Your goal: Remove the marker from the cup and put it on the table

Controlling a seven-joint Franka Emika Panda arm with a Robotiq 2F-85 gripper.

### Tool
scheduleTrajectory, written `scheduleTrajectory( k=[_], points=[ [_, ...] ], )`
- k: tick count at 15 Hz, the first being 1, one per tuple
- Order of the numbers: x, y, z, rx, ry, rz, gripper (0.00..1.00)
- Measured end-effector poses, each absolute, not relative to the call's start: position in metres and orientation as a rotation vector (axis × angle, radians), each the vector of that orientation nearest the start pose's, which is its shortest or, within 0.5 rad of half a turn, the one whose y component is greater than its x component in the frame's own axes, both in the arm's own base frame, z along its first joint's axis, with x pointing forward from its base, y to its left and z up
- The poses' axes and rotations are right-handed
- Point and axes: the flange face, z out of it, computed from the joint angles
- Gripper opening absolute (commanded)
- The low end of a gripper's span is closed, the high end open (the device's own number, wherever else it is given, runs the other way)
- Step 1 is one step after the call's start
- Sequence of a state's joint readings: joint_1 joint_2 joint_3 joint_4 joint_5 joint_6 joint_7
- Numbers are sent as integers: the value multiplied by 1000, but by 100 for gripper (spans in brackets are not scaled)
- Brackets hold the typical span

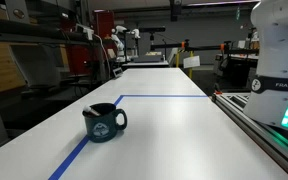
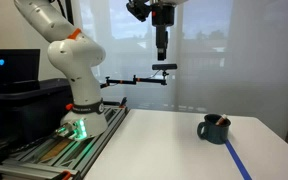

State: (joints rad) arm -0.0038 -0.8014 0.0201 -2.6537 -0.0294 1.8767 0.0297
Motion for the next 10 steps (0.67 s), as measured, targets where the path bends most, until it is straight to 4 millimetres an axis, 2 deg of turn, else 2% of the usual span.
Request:
scheduleTrajectory(
  k=[10],
  points=[
    [316,2,479,-3181,-4,-69,100]
  ],
)
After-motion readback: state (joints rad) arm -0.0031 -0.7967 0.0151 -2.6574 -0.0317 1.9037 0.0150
